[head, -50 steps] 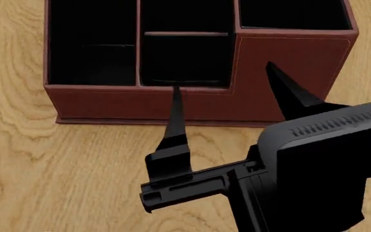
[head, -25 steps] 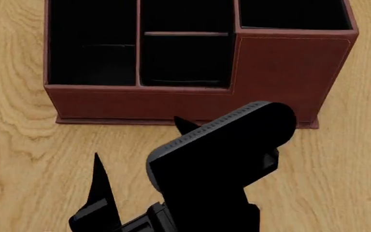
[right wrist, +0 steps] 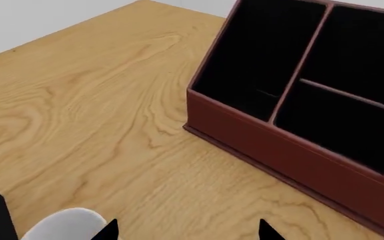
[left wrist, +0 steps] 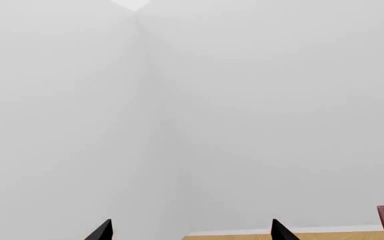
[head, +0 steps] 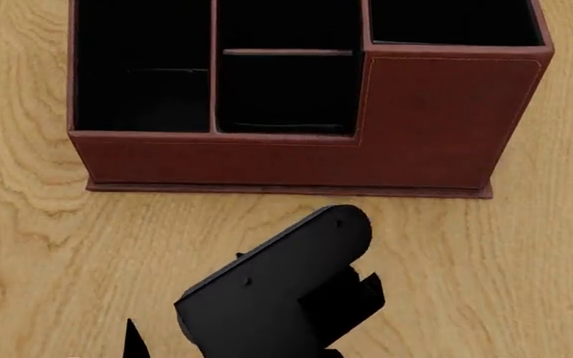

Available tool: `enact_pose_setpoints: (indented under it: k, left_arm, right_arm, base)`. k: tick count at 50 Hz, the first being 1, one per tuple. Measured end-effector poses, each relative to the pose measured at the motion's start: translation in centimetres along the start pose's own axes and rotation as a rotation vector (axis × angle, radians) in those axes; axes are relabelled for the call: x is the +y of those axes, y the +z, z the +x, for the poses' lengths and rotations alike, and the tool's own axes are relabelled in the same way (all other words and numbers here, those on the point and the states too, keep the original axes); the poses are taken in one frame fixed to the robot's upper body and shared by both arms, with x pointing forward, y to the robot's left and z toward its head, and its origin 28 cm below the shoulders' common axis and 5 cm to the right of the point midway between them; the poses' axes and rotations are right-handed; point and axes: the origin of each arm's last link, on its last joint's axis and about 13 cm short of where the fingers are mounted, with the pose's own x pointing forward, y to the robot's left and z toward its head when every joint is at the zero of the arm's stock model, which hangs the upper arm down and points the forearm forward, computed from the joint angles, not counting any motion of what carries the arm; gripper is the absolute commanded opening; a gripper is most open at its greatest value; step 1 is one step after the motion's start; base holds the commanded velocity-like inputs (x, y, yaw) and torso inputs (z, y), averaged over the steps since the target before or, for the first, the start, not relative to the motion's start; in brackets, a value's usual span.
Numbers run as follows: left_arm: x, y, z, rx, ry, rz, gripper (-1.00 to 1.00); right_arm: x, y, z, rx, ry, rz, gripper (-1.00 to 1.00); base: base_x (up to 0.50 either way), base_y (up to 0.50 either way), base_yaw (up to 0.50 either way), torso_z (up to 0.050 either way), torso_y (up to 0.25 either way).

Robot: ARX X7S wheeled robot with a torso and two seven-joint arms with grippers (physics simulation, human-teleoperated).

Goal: Pick up the white mug and place it to the right of the caddy.

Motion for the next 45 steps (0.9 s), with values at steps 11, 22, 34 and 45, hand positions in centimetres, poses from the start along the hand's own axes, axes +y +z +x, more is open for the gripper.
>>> enact_pose_setpoints:
  k: [11,22,34,45]
  left_arm:
    - [-0.3,0.1,0.1,-0.001,-0.006,0.001,1.00]
    - [-0.6,0.0,0.2,0.000,-0.014,0.002,1.00]
    - [-0.9,0.0,0.2,0.002,-0.021,0.003,1.00]
    - [-1.1,-0.2,0.2,0.005,-0.024,0.001,1.00]
  right_arm:
    - [0.5,-0.3,-0.6,0.057,0.037,-0.009,1.00]
    - [1.1,-0.2,-1.5,0.087,0.073,-0.018,1.00]
    - [1.5,0.0,-2.5,0.107,0.105,-0.039,1.00]
    - [2.0,0.3,-3.2,0.116,0.137,-0.075,1.00]
  base:
    - [0.00,0.00,0.00,0.000,0.000]
    - [0.00,0.00,0.00,0.000,0.000]
    - [0.00,0.00,0.00,0.000,0.000]
    - [0.00,0.00,0.00,0.000,0.000]
